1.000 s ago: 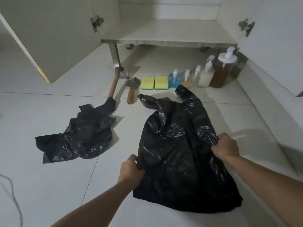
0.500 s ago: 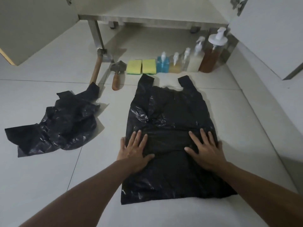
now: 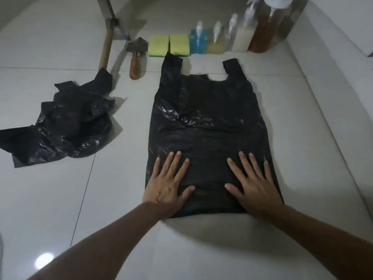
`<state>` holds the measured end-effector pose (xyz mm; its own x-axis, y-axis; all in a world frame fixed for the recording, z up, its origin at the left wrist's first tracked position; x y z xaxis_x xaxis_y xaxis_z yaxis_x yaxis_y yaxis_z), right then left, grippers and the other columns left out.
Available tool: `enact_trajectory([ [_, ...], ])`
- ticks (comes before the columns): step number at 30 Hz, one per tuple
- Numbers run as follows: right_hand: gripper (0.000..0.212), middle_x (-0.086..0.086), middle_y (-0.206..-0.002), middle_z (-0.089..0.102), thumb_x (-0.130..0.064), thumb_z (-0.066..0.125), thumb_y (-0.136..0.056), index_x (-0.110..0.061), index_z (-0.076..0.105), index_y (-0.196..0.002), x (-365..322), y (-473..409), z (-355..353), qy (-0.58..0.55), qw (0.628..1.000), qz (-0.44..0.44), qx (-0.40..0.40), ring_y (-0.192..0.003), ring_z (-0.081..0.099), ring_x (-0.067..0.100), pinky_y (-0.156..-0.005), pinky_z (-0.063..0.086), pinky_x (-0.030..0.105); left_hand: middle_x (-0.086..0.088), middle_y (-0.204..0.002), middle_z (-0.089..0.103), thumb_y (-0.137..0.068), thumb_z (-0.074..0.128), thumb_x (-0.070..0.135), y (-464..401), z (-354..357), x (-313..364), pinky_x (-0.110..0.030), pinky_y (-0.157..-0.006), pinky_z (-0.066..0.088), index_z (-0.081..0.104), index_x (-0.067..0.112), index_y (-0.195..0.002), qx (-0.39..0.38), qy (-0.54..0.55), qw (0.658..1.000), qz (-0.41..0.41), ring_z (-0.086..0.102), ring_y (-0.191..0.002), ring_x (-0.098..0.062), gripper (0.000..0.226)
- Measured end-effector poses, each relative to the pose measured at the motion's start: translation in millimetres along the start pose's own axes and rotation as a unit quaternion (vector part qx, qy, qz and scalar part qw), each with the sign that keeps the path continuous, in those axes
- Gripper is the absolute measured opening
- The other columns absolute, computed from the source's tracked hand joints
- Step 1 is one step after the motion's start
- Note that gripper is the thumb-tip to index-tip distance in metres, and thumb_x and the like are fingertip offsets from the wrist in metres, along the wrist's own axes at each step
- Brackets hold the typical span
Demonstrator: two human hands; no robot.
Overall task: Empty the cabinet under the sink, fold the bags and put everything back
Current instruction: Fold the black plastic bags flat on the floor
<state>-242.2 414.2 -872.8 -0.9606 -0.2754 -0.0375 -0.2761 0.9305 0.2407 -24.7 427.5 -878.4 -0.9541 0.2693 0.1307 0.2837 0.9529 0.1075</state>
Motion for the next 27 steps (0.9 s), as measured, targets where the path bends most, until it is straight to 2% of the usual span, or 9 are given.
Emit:
enact_trajectory([
  [3, 0.071, 0.006, -0.164, 0.009, -0.069, 0.014, -0.094, -0.034, 0.012, -0.155, 8, 8, 5, 0.0, 0.999, 0.033, 0.017, -0.15, 0.007, 0.03, -0.118, 0.007, 0.059, -0.005, -0.161, 0.002, -0.09, 0.019, 0.067, -1, 0, -2, -0.05, -0.118, 0.003, 0.011, 0.025, -0.153, -0.004, -0.007, 1.0, 0.007, 0.002, -0.149, -0.024, 0.075],
  [7, 0.073, 0.007, -0.164, 0.006, -0.071, 0.014, -0.093, -0.034, 0.009, -0.155, 7, 14, 8, 0.002, 0.999, 0.041, 0.021, -0.151, 0.003, 0.031, -0.118, 0.005, 0.059, -0.005, -0.161, 0.004, -0.09, 0.014, 0.067, 5, -2, -8, -0.052, -0.118, 0.007, 0.012, 0.026, -0.153, 0.008, -0.011, 1.0, -0.024, 0.002, -0.149, -0.024, 0.075],
  [11, 0.076, 0.005, -0.164, 0.001, -0.075, 0.011, -0.09, -0.037, 0.004, -0.155, 13, 13, 4, -0.015, 0.999, 0.04, 0.016, -0.151, -0.003, 0.028, -0.119, 0.003, 0.059, -0.006, -0.161, 0.007, -0.089, 0.02, 0.068, 6, -3, -11, -0.052, -0.117, 0.008, 0.018, 0.024, -0.152, 0.01, -0.004, 1.0, -0.024, 0.004, -0.149, -0.025, 0.077],
  [14, 0.077, 0.004, -0.164, -0.005, -0.076, 0.009, -0.088, -0.038, -0.001, -0.154, 19, -6, -15, -0.033, 0.998, 0.048, 0.033, -0.15, -0.008, 0.027, -0.12, -0.002, 0.055, -0.006, -0.162, 0.001, -0.089, 0.019, 0.067, -8, -15, -8, -0.051, -0.118, 0.003, 0.015, 0.023, -0.153, 0.02, 0.006, 1.0, -0.024, -0.003, -0.149, -0.024, 0.078],
  [19, 0.072, 0.001, -0.164, 0.001, -0.066, 0.021, -0.092, -0.035, 0.006, -0.154, 32, -71, -54, -0.082, 0.992, 0.057, 0.074, -0.151, -0.001, 0.026, -0.12, 0.002, 0.051, -0.004, -0.161, -0.008, -0.089, 0.011, 0.064, -73, -49, -6, -0.049, -0.12, -0.005, 0.01, 0.021, -0.153, 0.047, 0.008, 0.999, -0.008, -0.012, -0.148, -0.021, 0.078],
  [22, 0.066, 0.001, -0.164, 0.006, -0.061, 0.024, -0.095, -0.035, 0.01, -0.154, 45, -108, -63, -0.107, 0.988, 0.073, 0.083, -0.15, 0.005, 0.028, -0.12, 0.008, 0.053, -0.004, -0.162, -0.008, -0.088, 0.007, 0.063, -109, -60, -15, -0.048, -0.12, -0.006, 0.012, 0.021, -0.153, 0.041, -0.006, 0.999, -0.002, -0.012, -0.148, -0.021, 0.077],
  [24, 0.067, 0.002, -0.164, 0.006, -0.062, 0.021, -0.094, -0.035, 0.01, -0.154, 52, -127, -62, -0.093, 0.99, 0.071, 0.076, -0.15, 0.006, 0.028, -0.119, 0.011, 0.054, -0.003, -0.161, -0.01, -0.092, 0.013, 0.062, -128, -62, -25, -0.048, -0.12, -0.007, 0.009, 0.021, -0.153, 0.024, -0.013, 1.0, 0.006, -0.014, -0.148, -0.02, 0.074],
  [27, 0.068, -0.001, -0.164, -0.005, -0.068, 0.016, -0.093, -0.04, 0.001, -0.153, 70, -142, -45, -0.058, 0.995, 0.086, 0.015, -0.151, -0.003, 0.025, -0.119, 0.007, 0.054, 0.0, -0.161, -0.015, -0.093, 0.017, 0.064, -146, -48, -65, -0.051, -0.119, -0.005, -0.003, 0.023, -0.153, -0.033, -0.013, 0.999, -0.042, -0.016, -0.147, -0.017, 0.075],
])
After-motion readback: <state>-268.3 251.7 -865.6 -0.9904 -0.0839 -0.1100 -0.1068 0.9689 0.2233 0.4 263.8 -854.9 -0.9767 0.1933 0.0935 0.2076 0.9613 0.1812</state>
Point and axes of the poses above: each hand's wrist, its own y-axis away from the middle knuckle, its own z-axis out of the palm, x = y × z, the point moved 9 cm from there along -y, towards the middle knuckle
